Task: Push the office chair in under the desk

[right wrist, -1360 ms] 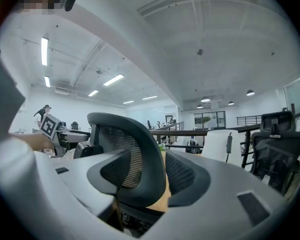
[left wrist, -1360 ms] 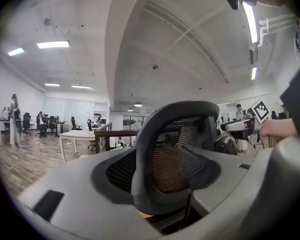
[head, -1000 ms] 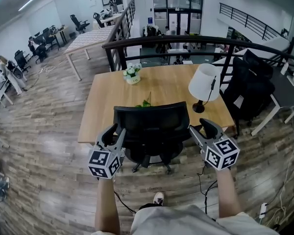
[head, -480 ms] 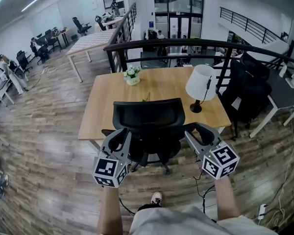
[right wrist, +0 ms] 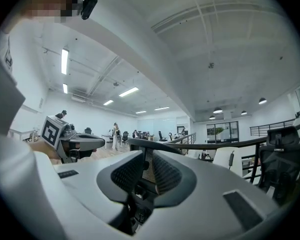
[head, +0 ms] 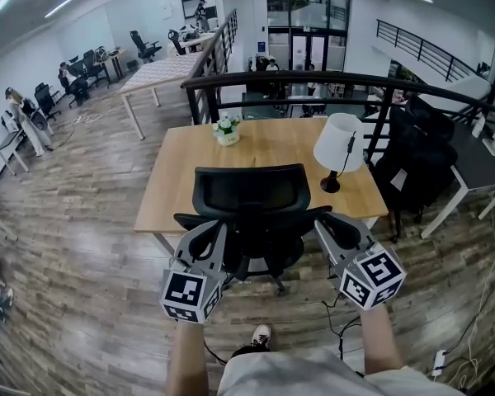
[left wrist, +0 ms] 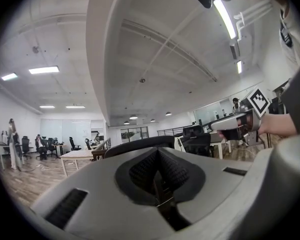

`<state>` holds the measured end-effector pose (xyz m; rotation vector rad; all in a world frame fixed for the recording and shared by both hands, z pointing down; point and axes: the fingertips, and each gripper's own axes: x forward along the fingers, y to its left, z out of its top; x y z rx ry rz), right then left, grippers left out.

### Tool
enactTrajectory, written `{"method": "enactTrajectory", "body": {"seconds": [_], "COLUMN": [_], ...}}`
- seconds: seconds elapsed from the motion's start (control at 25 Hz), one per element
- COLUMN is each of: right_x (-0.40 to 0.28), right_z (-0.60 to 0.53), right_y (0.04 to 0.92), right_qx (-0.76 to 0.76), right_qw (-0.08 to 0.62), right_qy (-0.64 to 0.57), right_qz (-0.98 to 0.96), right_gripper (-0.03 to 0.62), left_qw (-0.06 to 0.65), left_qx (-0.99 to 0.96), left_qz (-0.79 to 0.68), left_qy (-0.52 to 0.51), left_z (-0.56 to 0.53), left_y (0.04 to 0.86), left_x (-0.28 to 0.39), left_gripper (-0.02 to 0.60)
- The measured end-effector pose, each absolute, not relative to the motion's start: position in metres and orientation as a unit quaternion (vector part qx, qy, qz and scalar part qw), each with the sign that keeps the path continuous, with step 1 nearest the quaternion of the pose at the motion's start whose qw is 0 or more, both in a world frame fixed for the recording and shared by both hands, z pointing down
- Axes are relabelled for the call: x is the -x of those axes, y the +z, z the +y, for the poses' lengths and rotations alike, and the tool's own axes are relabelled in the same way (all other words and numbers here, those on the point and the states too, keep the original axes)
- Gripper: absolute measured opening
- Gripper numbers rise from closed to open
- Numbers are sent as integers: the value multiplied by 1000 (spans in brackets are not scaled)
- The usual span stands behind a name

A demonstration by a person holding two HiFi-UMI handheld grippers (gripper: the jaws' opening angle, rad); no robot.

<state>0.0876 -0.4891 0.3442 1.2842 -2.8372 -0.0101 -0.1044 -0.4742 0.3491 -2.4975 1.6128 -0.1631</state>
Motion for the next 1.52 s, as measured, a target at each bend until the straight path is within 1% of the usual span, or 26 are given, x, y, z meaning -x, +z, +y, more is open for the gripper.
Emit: {"method": "enactTrajectory", "body": {"seconds": [0.16, 0.24, 0.6, 1.52], "right_x": [-92, -93, -91, -92], "right_z": [-482, -477, -460, -438], "right_y": [343, 344, 355, 358], "right_qx": [-410, -405, -393, -376], "right_qw": [15, 17, 46, 60], "right_qy": [-5, -8, -15, -17], "right_qz": [-912, -914, -918, -924], "right_gripper": [34, 21, 19, 18], "left_qw": [87, 87, 84, 79], "left_qx": [834, 833, 829, 828], "left_qz": [543, 544, 550, 553], "left_qy": [-56, -57, -61, -56], "left_z": [-466, -462, -447, -427], "left_y": [346, 346, 351, 345], "left_x": [100, 97, 92, 85], "left_gripper": [23, 23, 22, 21]}}
